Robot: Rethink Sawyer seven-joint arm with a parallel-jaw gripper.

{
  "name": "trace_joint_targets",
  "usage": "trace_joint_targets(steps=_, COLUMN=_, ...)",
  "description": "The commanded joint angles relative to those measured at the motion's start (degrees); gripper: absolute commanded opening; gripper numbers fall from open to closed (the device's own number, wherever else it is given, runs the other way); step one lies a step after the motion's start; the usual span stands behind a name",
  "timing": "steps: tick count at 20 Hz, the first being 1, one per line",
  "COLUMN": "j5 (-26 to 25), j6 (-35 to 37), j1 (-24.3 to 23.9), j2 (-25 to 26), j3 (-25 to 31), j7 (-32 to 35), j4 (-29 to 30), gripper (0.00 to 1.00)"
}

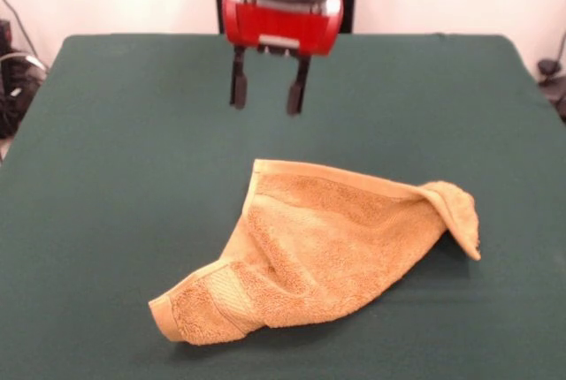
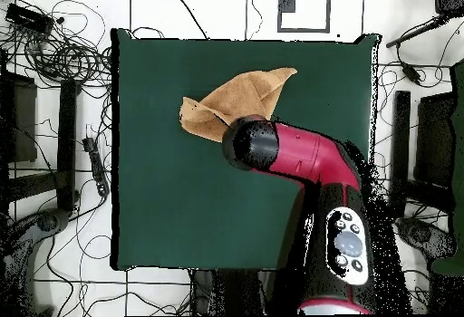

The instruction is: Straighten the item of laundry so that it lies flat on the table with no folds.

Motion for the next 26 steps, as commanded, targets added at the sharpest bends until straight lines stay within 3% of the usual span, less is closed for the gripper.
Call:
trace_joint_targets(steps=1, j5=-0.36, j6=11.87, j1=1.16, j2=-3.51, j3=4.83, j7=2.00, j4=-5.01, gripper=1.00)
trace_joint_targets(steps=12, j5=-0.97, j6=10.91, j1=0.76, j2=-3.20, j3=5.30, j7=3.34, j4=-4.72, gripper=1.00)
trace_joint_targets(steps=18, j5=-1.38, j6=12.93, j1=1.03, j2=-2.43, j3=5.10, j7=3.02, j4=-7.52, gripper=1.00)
trace_joint_targets(steps=26, j5=-1.31, j6=17.60, j1=1.62, j2=-5.16, j3=3.86, j7=3.17, j4=-5.29, gripper=1.00)
